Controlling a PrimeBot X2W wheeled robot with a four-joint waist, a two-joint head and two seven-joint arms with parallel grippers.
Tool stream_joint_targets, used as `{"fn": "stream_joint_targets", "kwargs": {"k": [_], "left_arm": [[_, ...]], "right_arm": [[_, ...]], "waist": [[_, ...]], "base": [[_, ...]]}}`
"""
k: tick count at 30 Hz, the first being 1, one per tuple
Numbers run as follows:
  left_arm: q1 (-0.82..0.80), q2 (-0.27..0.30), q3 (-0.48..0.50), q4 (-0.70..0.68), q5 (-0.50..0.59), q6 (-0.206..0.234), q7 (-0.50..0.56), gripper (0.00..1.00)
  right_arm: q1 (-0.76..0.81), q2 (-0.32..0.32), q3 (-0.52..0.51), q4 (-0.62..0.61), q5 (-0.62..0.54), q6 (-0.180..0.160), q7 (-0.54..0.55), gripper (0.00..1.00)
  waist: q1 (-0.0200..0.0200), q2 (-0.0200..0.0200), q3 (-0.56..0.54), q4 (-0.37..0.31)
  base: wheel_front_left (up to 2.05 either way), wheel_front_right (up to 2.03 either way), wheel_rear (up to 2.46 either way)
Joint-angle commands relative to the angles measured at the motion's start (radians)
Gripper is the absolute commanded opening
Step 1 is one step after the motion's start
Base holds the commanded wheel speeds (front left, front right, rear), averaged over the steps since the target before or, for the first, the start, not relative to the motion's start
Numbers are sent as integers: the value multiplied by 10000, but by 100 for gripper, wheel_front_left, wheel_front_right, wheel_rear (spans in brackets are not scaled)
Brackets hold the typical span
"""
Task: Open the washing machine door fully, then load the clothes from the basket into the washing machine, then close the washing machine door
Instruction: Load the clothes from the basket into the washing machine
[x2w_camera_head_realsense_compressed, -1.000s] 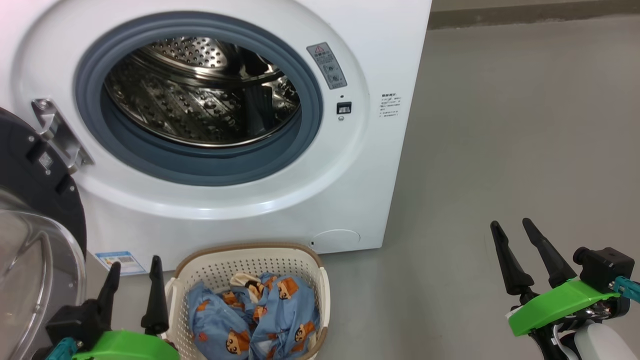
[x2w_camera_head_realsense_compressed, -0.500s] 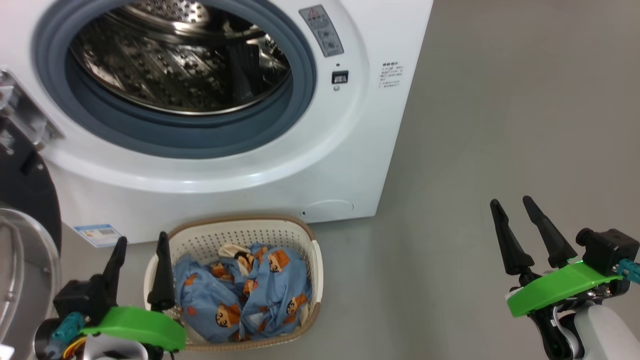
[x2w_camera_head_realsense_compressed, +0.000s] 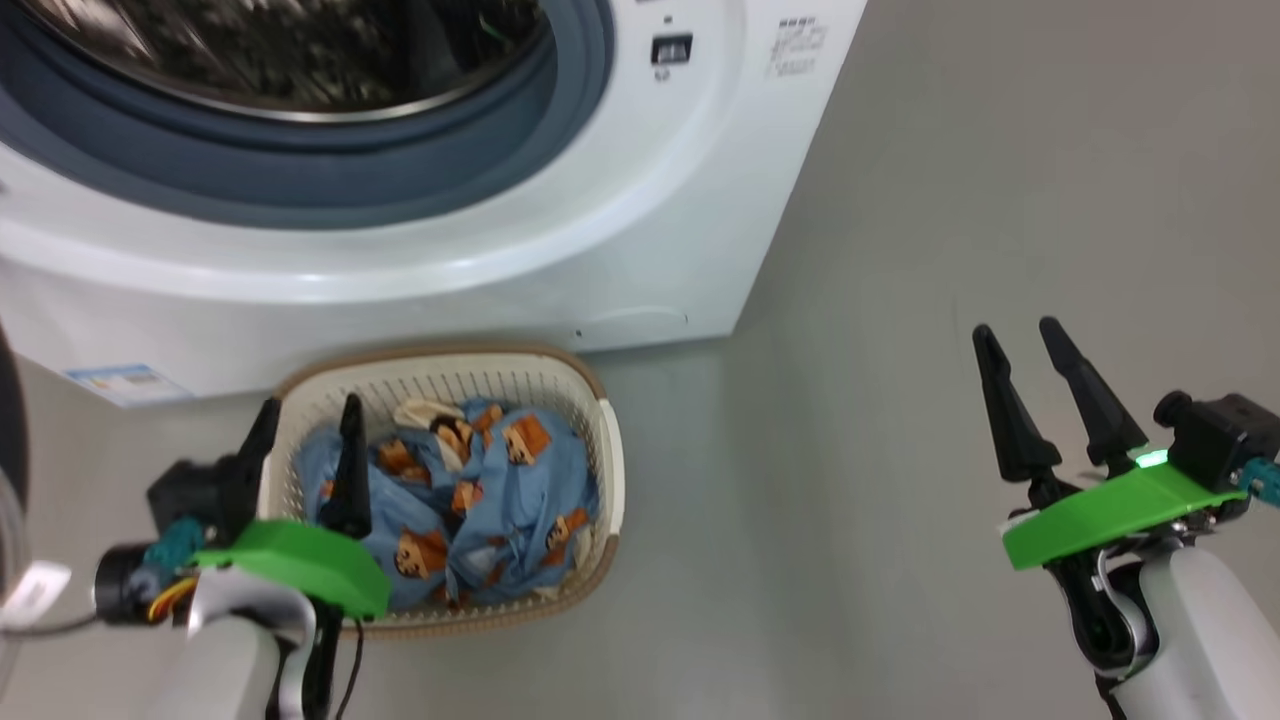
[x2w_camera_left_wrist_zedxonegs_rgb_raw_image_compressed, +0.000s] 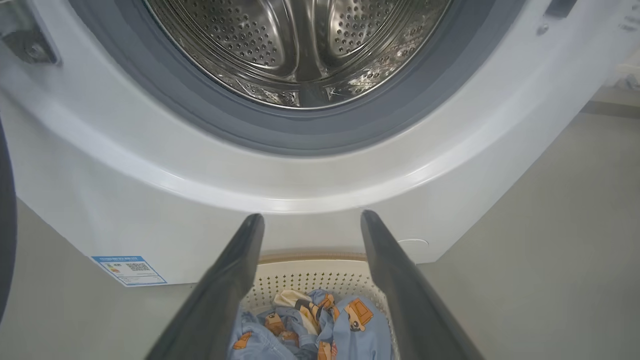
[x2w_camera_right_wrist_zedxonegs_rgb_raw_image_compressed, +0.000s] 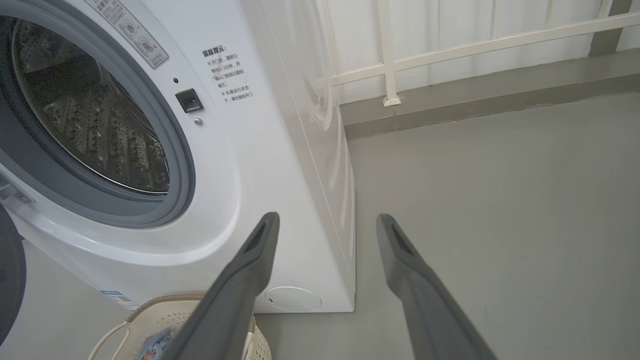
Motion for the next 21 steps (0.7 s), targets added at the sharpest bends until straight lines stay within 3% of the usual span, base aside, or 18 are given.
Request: {"fn": "stream_joint_targets", "kwargs": {"k": [1,10,21], "left_arm": [[-472,208,268,60,96,-56,39,100],[-1991,96,-45,2474,39,-648,309,100],[-3816,-90,-379,5028,130,-1056,665,100]], "right_arm": [[-183,-16,215,-272,109,16,-120,100],[-744,192,276,-421,198,16,-120,100],[-1324,420,460,-591,266,16,-120,100]], "waist": [[0,0,670,-158],[0,0,1814,-529],[0,0,3208,-986]], "base": [[0,0,0],[0,0,0],[0,0,0]]}}
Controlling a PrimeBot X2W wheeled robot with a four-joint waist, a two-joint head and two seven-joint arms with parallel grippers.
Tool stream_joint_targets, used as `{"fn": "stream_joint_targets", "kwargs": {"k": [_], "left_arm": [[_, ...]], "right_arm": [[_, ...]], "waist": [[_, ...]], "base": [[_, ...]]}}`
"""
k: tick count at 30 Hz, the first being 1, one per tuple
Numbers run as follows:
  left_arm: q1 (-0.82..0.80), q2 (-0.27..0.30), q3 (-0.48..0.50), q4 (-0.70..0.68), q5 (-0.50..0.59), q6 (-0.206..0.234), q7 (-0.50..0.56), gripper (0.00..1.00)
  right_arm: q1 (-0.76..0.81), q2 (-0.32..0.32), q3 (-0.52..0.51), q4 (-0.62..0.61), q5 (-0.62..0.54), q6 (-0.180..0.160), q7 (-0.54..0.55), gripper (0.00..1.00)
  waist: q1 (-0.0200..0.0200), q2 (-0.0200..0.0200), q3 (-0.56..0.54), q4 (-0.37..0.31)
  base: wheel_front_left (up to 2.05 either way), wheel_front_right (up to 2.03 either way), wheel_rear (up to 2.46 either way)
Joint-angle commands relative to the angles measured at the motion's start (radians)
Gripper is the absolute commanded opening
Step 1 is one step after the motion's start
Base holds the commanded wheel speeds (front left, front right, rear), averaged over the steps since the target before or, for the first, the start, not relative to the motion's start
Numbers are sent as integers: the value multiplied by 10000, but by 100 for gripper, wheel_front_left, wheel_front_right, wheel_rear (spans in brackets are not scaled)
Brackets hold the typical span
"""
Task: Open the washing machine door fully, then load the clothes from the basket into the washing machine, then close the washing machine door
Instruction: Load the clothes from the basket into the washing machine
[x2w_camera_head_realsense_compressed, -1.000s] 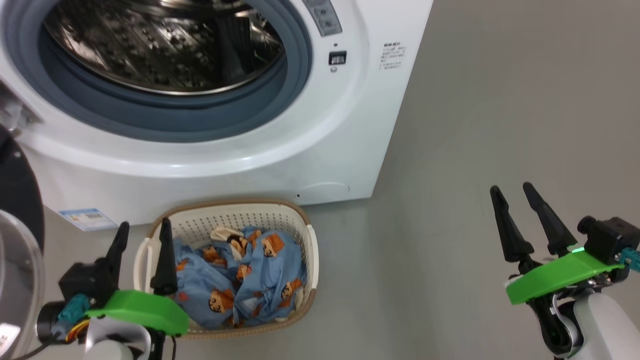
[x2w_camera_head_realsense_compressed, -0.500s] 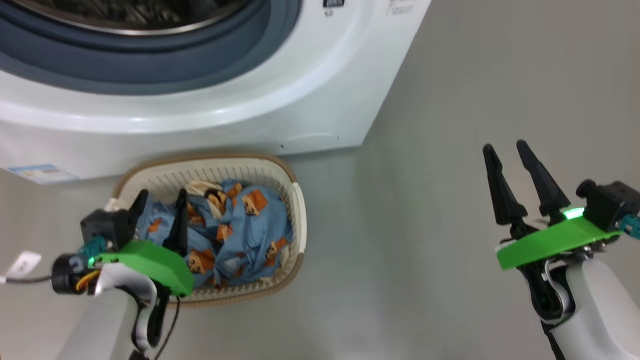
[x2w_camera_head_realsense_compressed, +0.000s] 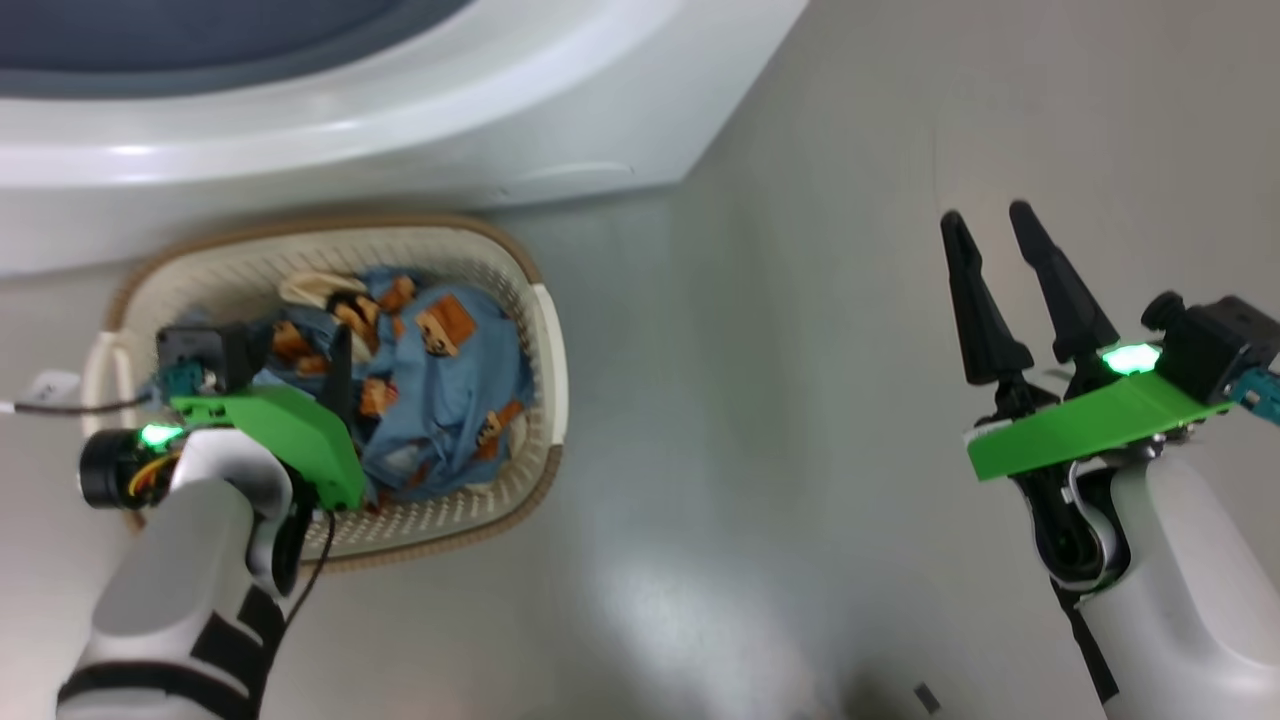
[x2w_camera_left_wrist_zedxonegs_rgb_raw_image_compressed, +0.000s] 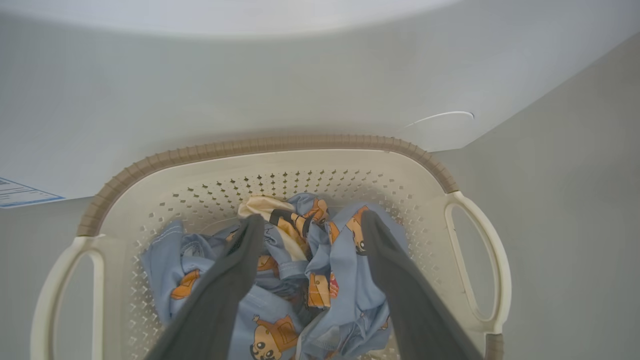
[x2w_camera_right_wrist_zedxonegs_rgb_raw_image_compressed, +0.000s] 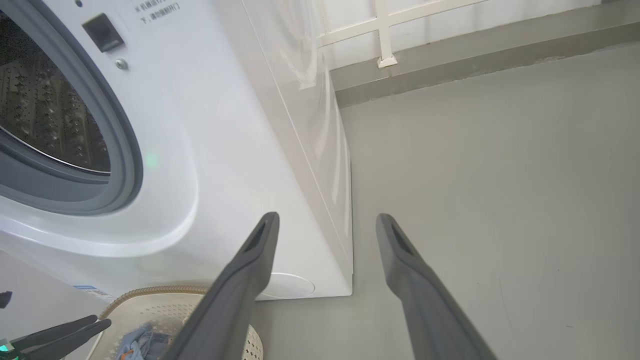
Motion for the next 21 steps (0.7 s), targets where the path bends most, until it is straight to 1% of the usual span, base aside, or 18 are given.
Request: {"fn": "stream_joint_targets", "kwargs": {"k": [1,10,15,17,21], "left_arm": [[-301,244,231,211,22,-56,30,100],[-1680,89,111,2284,-88,-482,249,100],[-2285,50,47,3182,-89,-480,377,100],[-2480,90,-48,3452,-2,-450,372,100],[-2739,179,-153,3896,34,-526,488,100]], "right_arm": [[-16,-23,200,-259,70,16,-118,100],[-590,78,444,-440,146,16,-118,100],[-739,203,497,-487,205,16,-118,100],[-765,254,520,-513,228,16,-118,100],[-826,359,578,-567,267,16,-118,100]], "waist": [[0,0,746,-374],[0,0,1853,-826],[0,0,2295,-1016],[0,0,2424,-1086],[0,0,2617,-1248]], "base": [[0,0,0],[0,0,0],[0,0,0],[0,0,0],[0,0,0]]}}
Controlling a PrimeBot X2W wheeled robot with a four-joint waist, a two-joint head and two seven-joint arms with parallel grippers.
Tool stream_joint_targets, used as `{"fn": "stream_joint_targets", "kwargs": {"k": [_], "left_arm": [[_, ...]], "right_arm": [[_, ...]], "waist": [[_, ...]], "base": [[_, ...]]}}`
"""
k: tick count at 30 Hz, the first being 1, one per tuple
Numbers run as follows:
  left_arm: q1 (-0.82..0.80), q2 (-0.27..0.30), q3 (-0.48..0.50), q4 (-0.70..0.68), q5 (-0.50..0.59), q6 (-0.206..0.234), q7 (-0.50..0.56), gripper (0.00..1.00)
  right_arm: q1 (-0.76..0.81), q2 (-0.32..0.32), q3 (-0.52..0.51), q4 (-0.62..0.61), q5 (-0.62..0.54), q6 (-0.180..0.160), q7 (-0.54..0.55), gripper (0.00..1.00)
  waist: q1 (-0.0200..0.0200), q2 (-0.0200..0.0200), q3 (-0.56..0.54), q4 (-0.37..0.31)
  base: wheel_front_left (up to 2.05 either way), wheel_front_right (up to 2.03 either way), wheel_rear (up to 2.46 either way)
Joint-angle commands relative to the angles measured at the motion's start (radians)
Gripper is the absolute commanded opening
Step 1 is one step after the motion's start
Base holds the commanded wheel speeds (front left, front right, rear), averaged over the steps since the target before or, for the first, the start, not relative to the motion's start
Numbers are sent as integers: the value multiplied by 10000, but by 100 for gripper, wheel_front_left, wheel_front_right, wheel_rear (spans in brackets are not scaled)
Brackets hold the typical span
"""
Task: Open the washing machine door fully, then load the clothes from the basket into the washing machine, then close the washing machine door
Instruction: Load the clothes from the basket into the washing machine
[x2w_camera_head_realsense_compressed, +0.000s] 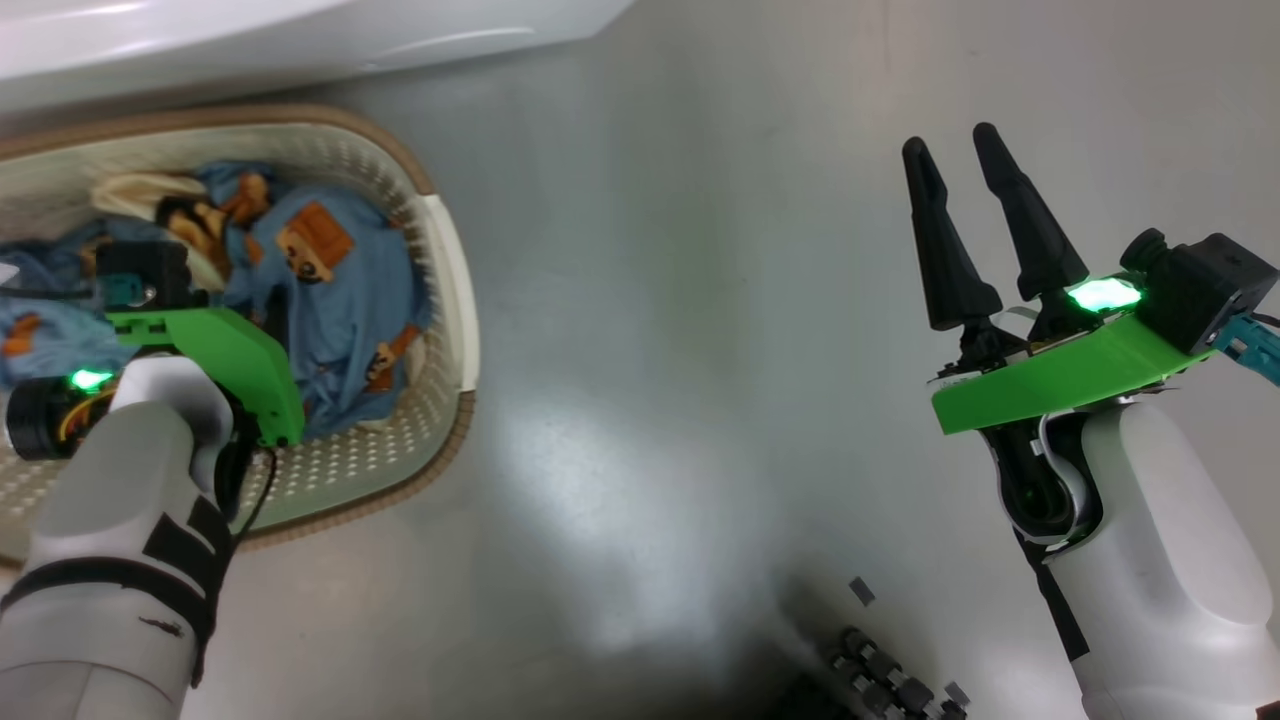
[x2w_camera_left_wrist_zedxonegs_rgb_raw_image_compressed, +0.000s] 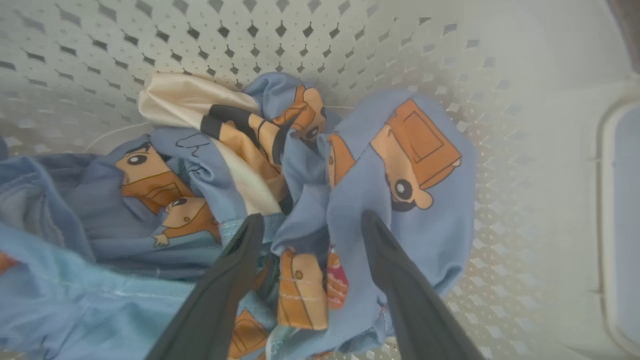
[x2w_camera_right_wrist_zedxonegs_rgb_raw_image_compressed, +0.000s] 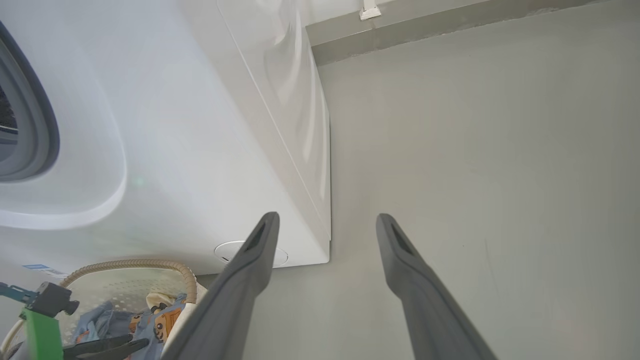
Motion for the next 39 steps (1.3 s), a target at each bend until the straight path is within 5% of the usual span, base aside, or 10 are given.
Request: {"fn": "stream_joint_targets", "kwargs": {"k": [1,16,17,18,19,20,39], "left_arm": [[-30,343,54,54,93,-15,39,100],[-716,645,-453,552,334,171,1297,100],[-729,652,-471,562,332,177,1358,88],[-738,653,-492,570,332,175,1388,44],[-740,648,-514,576,332,159,1401,11],[-738,646,-529,582,324,142,1404,0],[170,141,-494,605,-201,-378,-137,0]], "right_arm": [[138,28,196,-262,122,16,-118,100],[18,291,318,-277,194,16,-118,100],[19,296,318,-268,194,16,-118,100],[16,300,317,-256,195,16,-118,100],[14,305,315,-244,194,16,-118,100],[12,310,314,-230,192,16,-118,100],[186,186,218,-38,59,16,-118,100]], "waist": [[0,0,281,-264],[0,0,772,-664],[0,0,777,-680],[0,0,777,-693],[0,0,770,-701],[0,0,757,-706],[0,0,-920,-178]], "base": [[0,0,0],[0,0,0],[0,0,0],[0,0,0],[0,0,0],[0,0,0],[0,0,0]]}}
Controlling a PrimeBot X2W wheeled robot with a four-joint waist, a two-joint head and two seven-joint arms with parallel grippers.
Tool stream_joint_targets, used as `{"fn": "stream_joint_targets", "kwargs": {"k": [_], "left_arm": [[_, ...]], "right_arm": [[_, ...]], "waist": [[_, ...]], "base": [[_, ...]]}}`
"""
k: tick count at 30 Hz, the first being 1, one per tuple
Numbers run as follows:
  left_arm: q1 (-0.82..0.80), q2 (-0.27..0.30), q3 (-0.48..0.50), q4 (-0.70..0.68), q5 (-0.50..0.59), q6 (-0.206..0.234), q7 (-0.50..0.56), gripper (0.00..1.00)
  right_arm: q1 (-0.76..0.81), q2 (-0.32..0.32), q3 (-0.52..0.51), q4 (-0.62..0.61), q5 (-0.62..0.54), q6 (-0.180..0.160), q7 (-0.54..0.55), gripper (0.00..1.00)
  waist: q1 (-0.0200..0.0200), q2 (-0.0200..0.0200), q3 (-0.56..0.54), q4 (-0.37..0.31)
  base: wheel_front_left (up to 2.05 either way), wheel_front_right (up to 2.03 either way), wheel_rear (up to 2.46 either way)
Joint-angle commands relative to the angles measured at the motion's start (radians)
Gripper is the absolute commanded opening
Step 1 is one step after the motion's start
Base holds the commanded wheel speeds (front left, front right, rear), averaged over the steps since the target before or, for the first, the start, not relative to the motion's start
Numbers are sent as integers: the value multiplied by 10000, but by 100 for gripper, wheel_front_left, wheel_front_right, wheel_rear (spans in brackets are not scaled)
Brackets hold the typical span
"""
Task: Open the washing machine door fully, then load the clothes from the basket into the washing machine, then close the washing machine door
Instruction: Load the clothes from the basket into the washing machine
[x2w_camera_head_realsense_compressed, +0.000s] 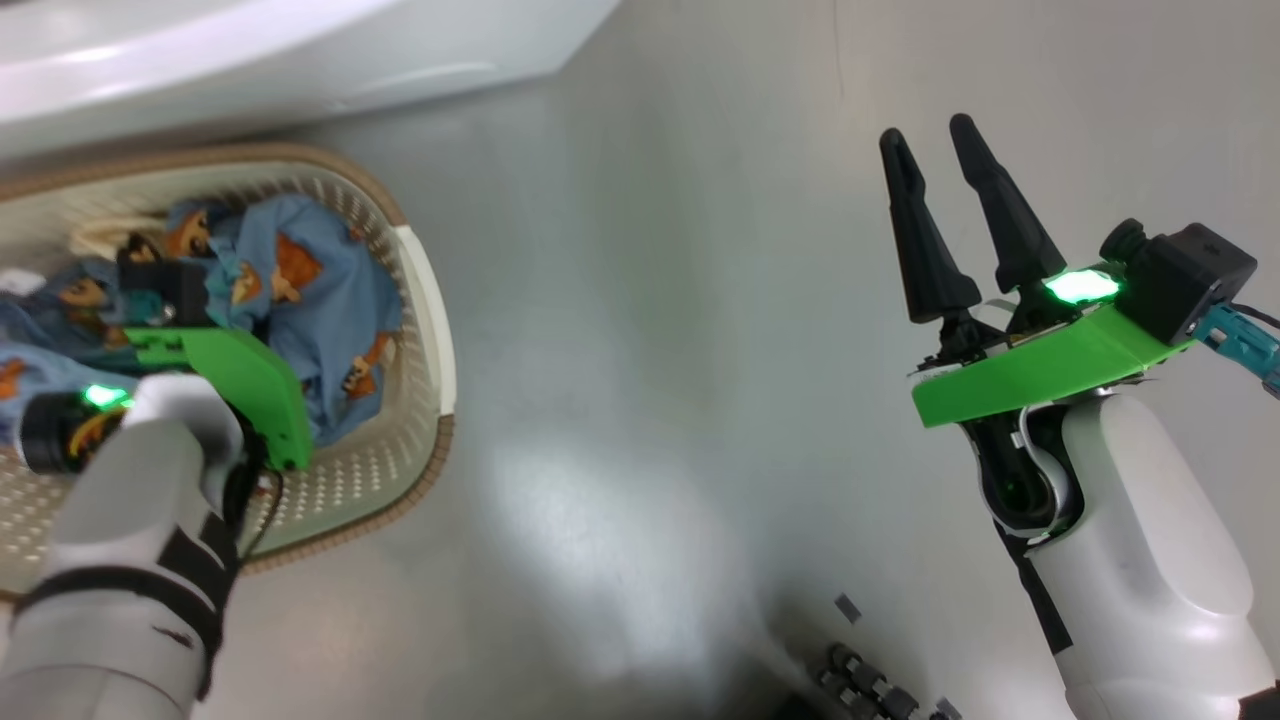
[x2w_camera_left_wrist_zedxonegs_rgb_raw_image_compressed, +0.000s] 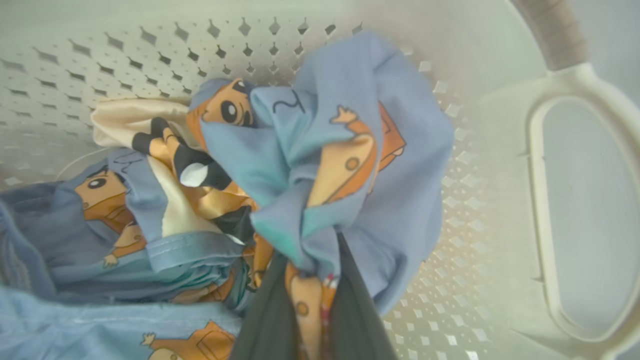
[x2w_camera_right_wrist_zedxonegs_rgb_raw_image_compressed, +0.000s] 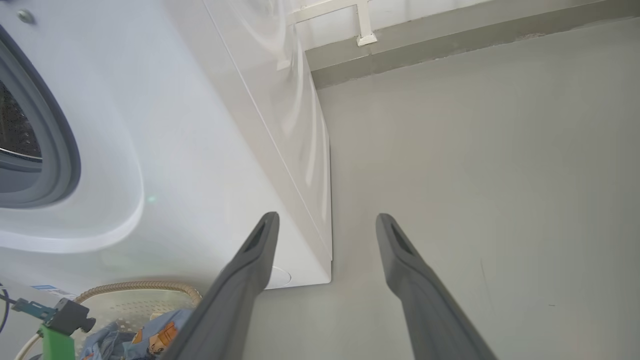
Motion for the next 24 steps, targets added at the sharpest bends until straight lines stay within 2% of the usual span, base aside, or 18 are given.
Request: {"fn": "stream_joint_targets", "kwargs": {"k": [1,10,19,24], "left_arm": [[388,154,153,-98,-87,-45,-239,0],[1348,-251,397,-468,-692,-312,-1390,0],[2404,-348,600,-1272,-1165,-368,-1623,0],[3100,-255,941,-2444,-1316,-373,-1640,0]], "right_arm": [[458,-117,73,-145,-10,16,-118,100],[1041,-425,39,110,-75,16,-118,100],[1563,-618,89,335,-96,16,-118,100],[1879,-693,116,448,-98,16,-118,100]], "waist": [[0,0,-627,245],[0,0,-2248,694],[0,0,-3531,1018],[0,0,-4222,1194]], "base": [[0,0,0],[0,0,0],[0,0,0],[0,0,0]]}}
